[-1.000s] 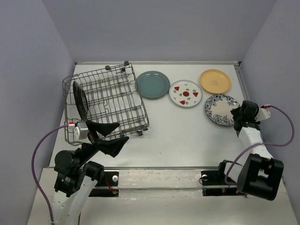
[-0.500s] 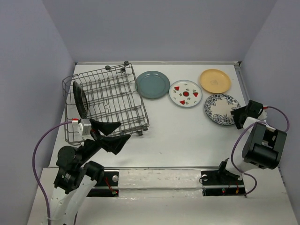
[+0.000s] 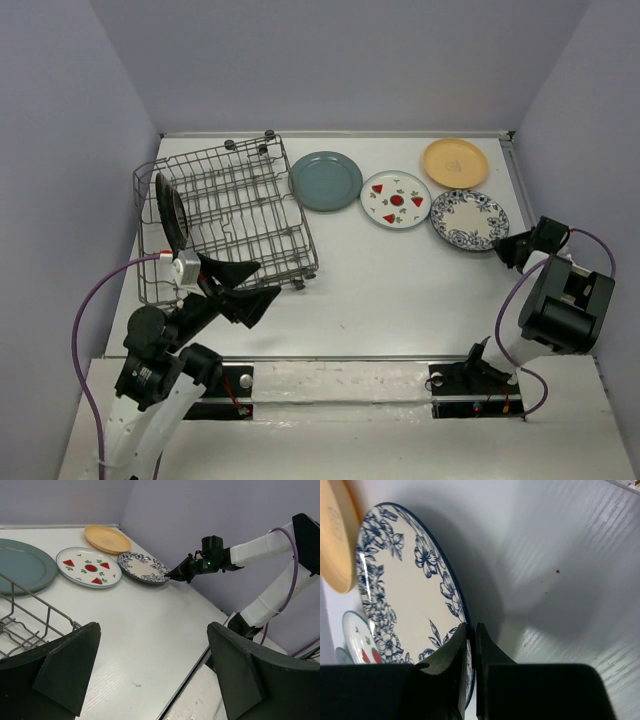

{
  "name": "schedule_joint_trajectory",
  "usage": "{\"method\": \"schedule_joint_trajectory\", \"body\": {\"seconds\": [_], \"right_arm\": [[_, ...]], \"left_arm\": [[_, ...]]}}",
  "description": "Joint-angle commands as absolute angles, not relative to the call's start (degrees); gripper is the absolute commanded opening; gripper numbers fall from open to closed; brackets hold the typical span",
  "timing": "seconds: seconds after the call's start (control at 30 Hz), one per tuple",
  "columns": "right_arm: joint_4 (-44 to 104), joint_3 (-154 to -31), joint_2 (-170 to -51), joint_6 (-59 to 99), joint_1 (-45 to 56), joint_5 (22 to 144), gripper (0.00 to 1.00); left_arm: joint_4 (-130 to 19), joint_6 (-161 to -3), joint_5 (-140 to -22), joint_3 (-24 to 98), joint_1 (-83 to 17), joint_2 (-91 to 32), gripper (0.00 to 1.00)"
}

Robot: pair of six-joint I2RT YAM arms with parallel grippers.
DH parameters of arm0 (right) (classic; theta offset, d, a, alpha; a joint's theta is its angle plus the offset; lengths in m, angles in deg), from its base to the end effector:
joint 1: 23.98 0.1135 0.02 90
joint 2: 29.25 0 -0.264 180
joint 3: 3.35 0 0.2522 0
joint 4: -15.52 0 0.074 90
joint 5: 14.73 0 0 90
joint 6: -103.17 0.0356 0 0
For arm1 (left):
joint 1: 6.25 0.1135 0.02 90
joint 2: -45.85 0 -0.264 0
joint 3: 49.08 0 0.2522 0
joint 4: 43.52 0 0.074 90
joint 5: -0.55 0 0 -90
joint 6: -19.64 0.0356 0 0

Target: Load the plates into the dish rack

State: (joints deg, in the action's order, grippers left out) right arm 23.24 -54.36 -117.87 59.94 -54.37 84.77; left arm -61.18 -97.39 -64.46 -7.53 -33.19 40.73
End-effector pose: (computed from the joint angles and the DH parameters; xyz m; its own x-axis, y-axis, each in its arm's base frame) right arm 0.2532 -0.1417 0.1459 -0.1296 0.9091 -0.3960 0.7202 0.3608 0.5926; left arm 0.0472 -0.0409 0.3210 -0.0932 -0.4147 -0.9052 0.8138 0.4921 -0.3092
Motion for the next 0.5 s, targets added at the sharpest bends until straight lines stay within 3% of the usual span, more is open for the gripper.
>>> {"method": "schedule_joint_trajectory", "body": {"seconds": [0.0, 0.27, 0.47], "right_arm": [[27.43, -49.99, -113.02, 60.28, -54.57, 80.81, 0.07], [38.40, -49.00, -83.09, 57.74, -54.57, 75.53, 0.07], [41.23, -54.63, -72.15, 56.94, -51.59, 80.35, 0.07]], "left_arm": [[-59.48, -96.56, -64.58, -5.00, -33.68, 39.96, 0.99], [-59.48, -96.82, -64.66, -5.09, -34.38, 39.26, 0.99], [-60.62, -98.66, -69.14, -5.00, -34.38, 37.33, 0.99]]}}
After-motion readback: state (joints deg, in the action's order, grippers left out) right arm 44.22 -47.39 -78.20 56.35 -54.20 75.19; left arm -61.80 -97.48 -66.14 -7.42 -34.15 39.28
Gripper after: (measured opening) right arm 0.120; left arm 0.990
